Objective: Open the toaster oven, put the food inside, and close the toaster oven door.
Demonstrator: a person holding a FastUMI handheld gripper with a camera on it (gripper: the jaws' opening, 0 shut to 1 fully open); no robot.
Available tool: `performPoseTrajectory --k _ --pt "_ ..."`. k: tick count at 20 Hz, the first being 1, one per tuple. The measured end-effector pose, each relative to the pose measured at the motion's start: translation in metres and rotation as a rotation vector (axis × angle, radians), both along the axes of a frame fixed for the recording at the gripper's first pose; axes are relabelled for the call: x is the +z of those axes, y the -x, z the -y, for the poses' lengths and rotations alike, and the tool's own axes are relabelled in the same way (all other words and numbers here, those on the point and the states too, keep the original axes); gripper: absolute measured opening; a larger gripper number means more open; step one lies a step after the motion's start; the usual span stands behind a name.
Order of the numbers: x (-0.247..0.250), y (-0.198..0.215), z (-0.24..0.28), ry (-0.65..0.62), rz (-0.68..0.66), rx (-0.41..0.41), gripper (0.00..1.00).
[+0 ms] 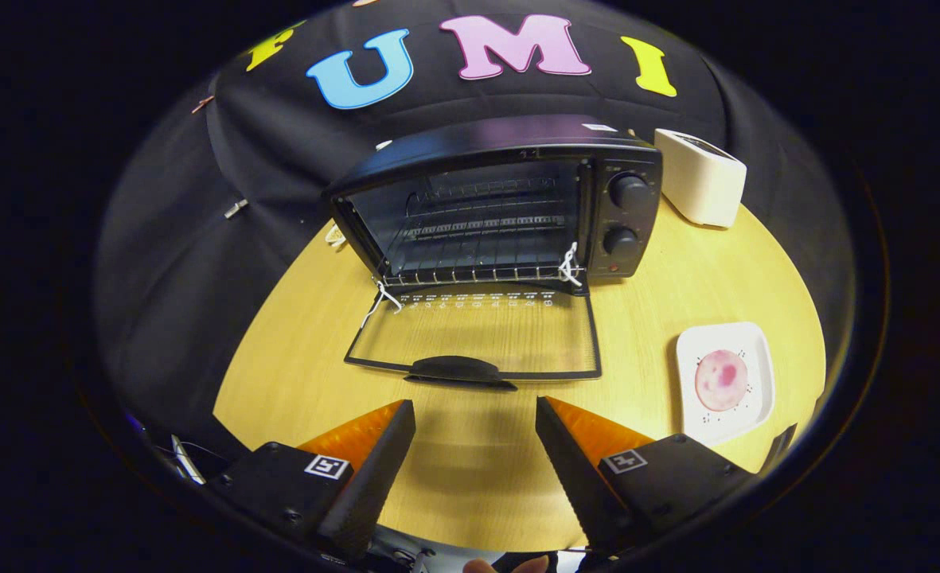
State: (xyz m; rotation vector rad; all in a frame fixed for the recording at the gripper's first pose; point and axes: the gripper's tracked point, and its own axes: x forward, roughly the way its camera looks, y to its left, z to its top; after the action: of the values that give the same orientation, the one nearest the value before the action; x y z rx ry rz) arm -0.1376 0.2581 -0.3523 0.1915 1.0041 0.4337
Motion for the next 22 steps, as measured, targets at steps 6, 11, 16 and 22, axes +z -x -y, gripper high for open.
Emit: performPoseTrajectory --k 6,11,16,22 --pt "0.017 -0.022 0.092 -0.024 -0.016 -0.045 0.99" --pt "-0.005 -0.032 0.175 0.066 -0.084 -0.003 0.99" --pt "-0.036 -0.049 0.246 0.126 -0.196 -0.029 0.99" --pt "-0.08 -0.067 0.292 0.17 -0.329 -0.03 0.99"
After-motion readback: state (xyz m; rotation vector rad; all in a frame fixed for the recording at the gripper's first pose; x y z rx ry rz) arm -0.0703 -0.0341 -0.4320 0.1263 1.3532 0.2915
